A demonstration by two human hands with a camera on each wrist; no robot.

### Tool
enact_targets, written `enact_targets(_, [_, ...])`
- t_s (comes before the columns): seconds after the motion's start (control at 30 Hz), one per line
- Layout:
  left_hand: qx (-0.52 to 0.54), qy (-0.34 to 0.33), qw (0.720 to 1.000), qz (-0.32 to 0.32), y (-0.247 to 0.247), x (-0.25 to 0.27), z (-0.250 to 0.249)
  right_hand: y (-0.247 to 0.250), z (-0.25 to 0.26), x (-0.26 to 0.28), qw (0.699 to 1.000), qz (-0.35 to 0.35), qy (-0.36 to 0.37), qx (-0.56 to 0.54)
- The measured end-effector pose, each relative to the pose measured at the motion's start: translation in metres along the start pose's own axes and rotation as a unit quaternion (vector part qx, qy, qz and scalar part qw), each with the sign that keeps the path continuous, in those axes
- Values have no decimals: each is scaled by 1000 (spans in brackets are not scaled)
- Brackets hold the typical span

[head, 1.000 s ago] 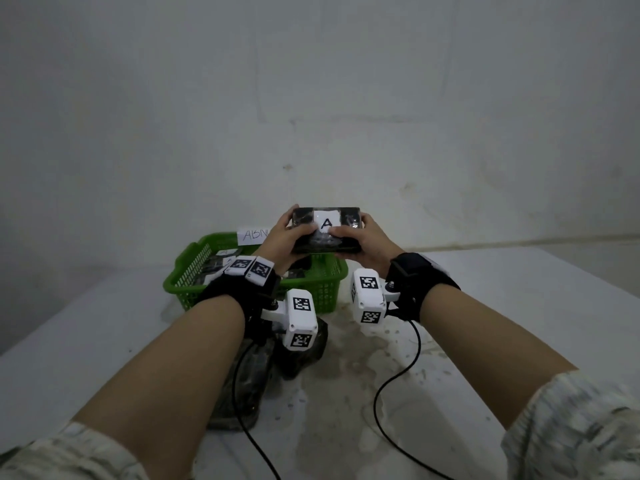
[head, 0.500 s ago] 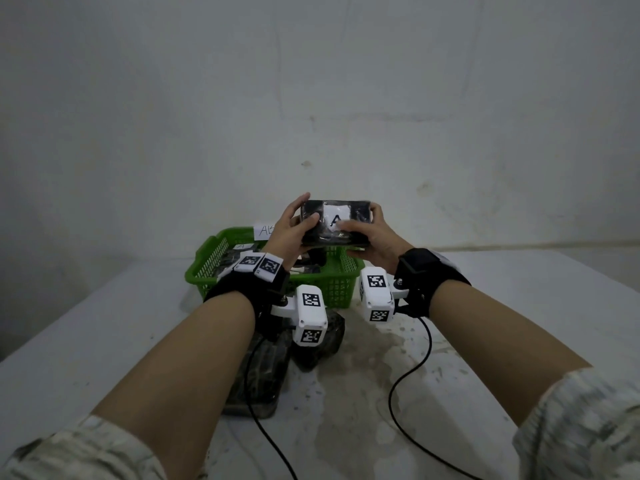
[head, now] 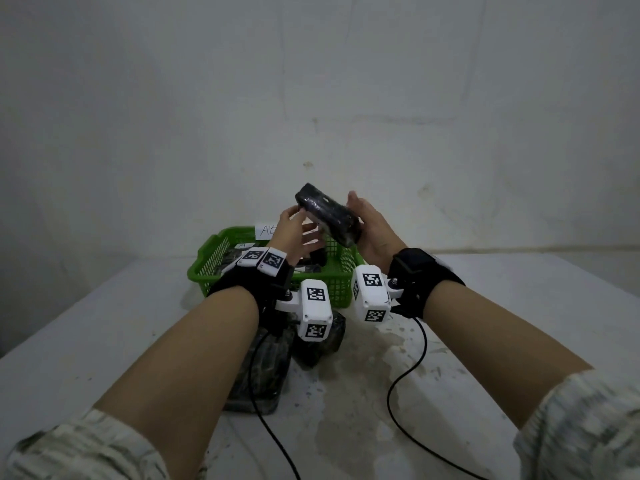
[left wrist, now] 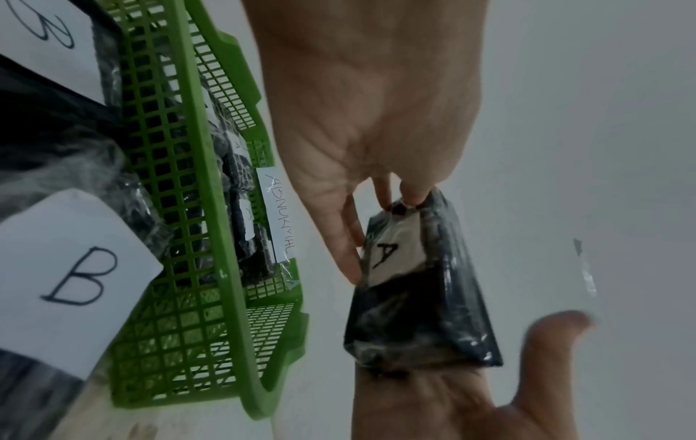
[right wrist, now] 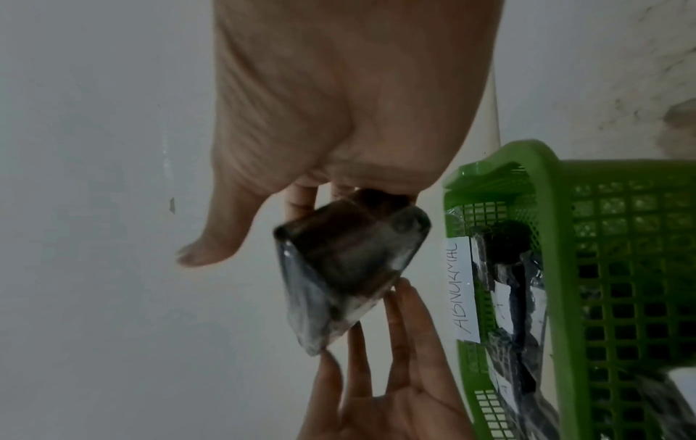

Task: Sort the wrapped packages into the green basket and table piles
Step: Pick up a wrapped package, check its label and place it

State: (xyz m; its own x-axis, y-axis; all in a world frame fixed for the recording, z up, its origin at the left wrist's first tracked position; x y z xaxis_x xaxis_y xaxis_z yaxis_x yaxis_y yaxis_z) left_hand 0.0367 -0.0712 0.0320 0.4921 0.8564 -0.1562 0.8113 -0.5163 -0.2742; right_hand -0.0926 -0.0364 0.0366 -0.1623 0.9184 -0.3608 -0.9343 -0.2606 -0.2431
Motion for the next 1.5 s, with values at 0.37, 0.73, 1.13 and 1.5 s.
enact_targets(0.37, [8,-31,999,26,-2,4,3,3,-15,15,971,52,-163,165])
enact_targets(0.73, [-122,22,988,92,-1,8,2,19,-19,20,977,37,-155,139])
enact_targets(1.13, [-117,15,989,89,4,11,-1,6,-17,15,981,37,-150,122])
enact_targets(1.5, [-76,22,993,85,4,7,-6,9,-4,7,972,19,-54,228])
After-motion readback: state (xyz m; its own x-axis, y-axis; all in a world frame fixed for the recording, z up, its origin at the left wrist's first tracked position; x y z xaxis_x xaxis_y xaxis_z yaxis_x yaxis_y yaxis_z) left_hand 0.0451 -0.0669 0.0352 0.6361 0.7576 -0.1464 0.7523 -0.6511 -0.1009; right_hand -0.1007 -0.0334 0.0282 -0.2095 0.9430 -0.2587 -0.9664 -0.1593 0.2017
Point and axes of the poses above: each hand's wrist, its own x-axis away from the middle knuckle, its own y-axis out of the back of the hand, z = x × y, the point moved 4 cm from there along -x, towards the middle knuckle, and after that the axes turned 14 degrees about z, right-handed, at the moved point
